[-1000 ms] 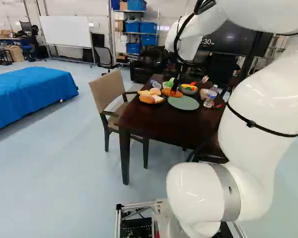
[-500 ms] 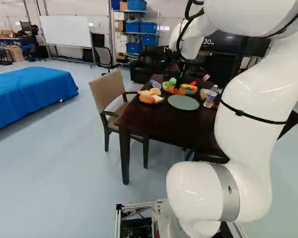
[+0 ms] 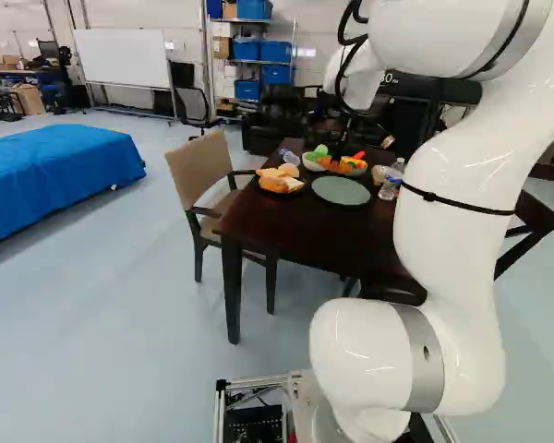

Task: Move the croissant to the empty plate

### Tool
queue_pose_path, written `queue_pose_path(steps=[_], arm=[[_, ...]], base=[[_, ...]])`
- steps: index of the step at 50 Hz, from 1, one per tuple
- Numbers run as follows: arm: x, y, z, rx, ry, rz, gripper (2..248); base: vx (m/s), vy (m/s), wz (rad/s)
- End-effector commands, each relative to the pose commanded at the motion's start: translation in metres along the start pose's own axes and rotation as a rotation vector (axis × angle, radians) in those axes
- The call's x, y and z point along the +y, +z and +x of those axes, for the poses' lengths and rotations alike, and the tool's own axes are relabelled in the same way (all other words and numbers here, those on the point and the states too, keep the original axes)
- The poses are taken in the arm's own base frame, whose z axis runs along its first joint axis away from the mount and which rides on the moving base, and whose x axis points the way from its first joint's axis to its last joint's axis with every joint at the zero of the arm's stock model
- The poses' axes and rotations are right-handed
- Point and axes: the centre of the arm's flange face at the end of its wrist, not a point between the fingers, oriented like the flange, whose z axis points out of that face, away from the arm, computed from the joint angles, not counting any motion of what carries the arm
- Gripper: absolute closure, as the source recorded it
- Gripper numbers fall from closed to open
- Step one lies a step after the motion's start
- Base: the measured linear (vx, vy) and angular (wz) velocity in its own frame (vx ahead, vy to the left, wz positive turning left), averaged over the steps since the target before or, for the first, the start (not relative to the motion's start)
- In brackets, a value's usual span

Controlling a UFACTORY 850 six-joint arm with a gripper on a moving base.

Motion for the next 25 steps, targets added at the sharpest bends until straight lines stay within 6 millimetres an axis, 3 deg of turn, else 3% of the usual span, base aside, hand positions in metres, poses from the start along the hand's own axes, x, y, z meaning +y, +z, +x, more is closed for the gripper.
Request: queue_pose_path(steps=[25], arm=[[0.039,0.040,-0.023,-0.025,0.047,0.002,131]], base=[[0.000,0.000,0.000]])
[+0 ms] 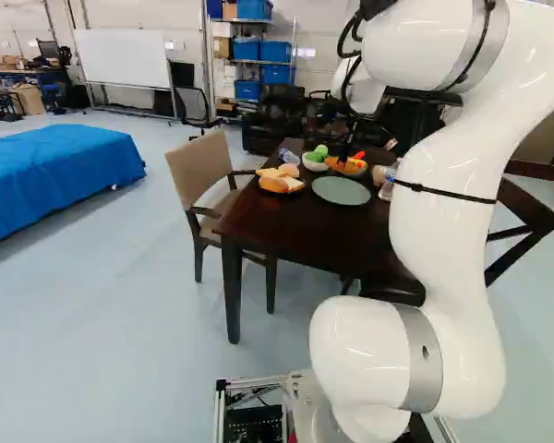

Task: Move the croissant to the empty plate

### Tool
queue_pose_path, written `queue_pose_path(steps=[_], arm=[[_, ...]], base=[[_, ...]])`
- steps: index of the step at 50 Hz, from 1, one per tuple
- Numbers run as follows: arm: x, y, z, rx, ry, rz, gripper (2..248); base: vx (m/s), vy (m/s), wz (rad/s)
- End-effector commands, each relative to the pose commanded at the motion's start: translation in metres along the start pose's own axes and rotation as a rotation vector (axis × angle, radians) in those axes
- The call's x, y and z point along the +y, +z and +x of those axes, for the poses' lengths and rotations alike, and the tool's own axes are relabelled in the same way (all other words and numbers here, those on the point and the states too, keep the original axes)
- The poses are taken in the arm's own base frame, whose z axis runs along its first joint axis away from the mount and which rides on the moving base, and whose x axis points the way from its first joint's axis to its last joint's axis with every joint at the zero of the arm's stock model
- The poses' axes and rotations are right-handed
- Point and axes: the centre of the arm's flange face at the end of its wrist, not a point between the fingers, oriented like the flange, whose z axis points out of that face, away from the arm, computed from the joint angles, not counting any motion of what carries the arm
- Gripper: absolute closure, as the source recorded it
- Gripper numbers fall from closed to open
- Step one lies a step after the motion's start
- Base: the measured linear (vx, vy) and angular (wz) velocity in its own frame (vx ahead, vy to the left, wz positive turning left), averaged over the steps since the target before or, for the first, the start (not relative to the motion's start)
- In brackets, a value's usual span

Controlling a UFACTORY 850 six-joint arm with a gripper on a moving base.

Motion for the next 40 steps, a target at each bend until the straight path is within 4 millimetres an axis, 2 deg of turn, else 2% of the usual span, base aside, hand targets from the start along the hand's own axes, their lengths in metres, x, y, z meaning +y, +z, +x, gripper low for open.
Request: queue_pose_path(steps=[40], arm=[[-0.007,0.058,-0.003,-0.025,0.002,0.077,131]], base=[[0.000,0.000,0.000]])
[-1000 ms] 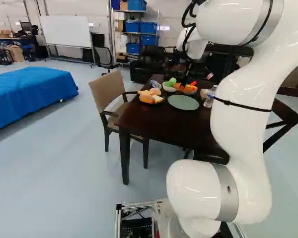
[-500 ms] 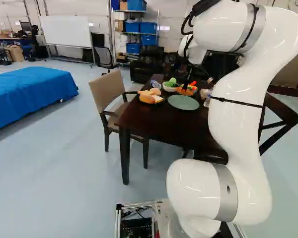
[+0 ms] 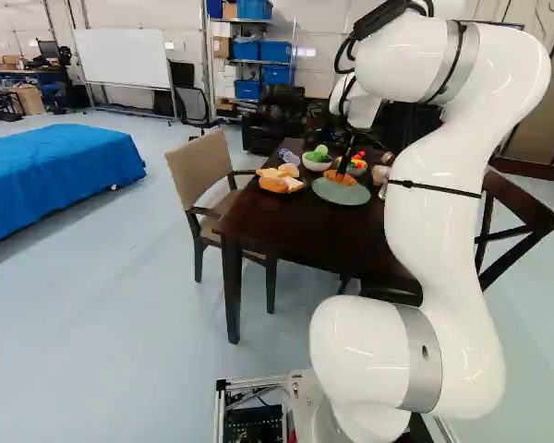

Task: Move the croissant to the empty plate

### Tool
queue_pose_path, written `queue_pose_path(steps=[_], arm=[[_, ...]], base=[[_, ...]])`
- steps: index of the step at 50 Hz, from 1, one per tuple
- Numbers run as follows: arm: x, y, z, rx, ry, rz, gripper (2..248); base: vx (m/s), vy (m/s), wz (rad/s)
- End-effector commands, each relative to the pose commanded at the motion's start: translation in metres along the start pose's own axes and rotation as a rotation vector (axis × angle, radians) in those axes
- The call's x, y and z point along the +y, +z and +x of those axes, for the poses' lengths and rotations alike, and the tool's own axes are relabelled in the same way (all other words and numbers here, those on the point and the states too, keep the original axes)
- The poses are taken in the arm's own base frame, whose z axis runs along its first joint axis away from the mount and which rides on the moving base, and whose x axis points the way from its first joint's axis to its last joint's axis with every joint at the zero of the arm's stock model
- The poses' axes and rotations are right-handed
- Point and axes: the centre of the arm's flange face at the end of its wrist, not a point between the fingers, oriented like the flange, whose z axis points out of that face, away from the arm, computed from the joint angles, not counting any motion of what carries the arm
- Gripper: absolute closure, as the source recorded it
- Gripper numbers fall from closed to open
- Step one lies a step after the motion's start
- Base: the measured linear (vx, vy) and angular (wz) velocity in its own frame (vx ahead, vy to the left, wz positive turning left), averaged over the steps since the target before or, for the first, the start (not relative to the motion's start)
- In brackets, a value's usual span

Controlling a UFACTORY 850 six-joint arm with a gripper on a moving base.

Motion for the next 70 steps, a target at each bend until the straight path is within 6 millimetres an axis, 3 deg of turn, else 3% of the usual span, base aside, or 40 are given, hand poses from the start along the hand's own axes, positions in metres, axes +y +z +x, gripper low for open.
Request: queue_pose_path(steps=[18,28,29,33,34,38,39,44,45,70], arm=[[-0.002,0.027,-0.001,-0.011,0.000,0.034,131],[-0.002,0.027,-0.001,-0.011,0.000,0.034,129],[-0.002,0.027,-0.001,-0.011,0.000,0.034,102],[-0.002,0.027,-0.001,-0.011,0.000,0.034,102],[-0.002,0.027,-0.001,-0.011,0.000,0.034,70],[-0.002,0.027,-0.001,-0.011,0.000,0.034,70],[-0.002,0.027,-0.001,-0.011,0.000,0.034,36],[-0.002,0.027,-0.001,-0.011,0.000,0.034,36],[-0.002,0.027,-0.001,-0.011,0.000,0.034,5],[0.000,-0.002,0.000,0.001,0.000,-0.002,3]], base=[[0.000,0.000,0.000],[0.000,0.000,0.000],[0.000,0.000,0.000],[0.000,0.000,0.000],[0.000,0.000,0.000],[0.000,0.000,0.000],[0.000,0.000,0.000],[0.000,0.000,0.000],[0.000,0.000,0.000],[0.000,0.000,0.000]])
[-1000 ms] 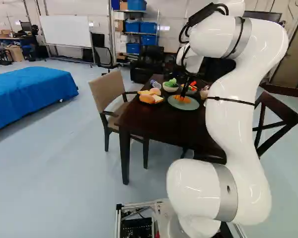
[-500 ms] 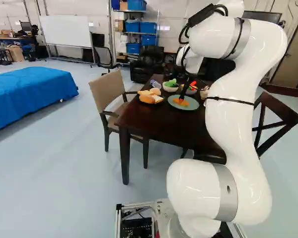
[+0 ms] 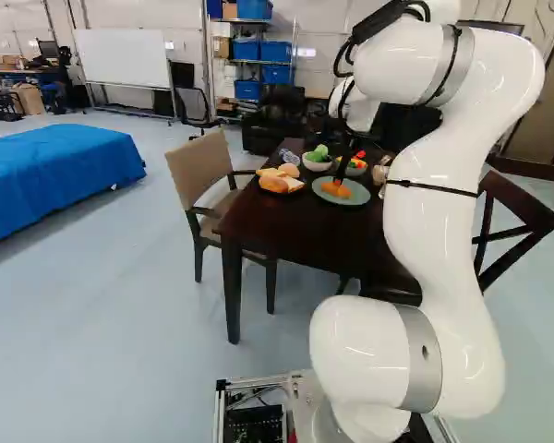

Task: Move the croissant to the empty plate

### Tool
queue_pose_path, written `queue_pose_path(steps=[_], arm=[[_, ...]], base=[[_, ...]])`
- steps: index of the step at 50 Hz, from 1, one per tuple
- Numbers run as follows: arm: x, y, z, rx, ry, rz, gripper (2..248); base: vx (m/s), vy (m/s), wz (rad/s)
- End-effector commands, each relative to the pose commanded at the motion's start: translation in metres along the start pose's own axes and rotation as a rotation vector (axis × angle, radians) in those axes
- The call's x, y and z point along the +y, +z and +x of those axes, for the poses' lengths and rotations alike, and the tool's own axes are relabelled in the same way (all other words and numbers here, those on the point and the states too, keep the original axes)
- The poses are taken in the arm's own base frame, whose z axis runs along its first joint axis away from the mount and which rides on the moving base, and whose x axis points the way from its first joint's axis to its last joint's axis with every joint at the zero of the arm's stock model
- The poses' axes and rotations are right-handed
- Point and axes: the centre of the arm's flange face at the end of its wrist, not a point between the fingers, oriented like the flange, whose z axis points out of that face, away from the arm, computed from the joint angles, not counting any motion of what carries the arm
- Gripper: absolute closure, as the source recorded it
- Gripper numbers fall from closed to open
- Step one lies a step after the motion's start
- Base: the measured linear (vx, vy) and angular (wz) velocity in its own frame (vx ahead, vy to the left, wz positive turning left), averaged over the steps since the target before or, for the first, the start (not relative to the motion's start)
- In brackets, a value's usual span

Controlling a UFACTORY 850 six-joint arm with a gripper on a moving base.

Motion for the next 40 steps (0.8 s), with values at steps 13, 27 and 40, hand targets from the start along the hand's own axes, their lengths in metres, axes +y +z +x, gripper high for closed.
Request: queue_pose_path(steps=[13,27,40], arm=[[0.001,-0.019,0.000,0.008,0.000,-0.025,3],[0.000,-0.041,-0.001,0.015,0.002,-0.050,3],[-0.014,-0.067,-0.012,0.015,0.011,-0.065,3]], base=[[0.000,0.000,0.000],[0.000,0.000,0.000],[0.000,0.000,0.000]])
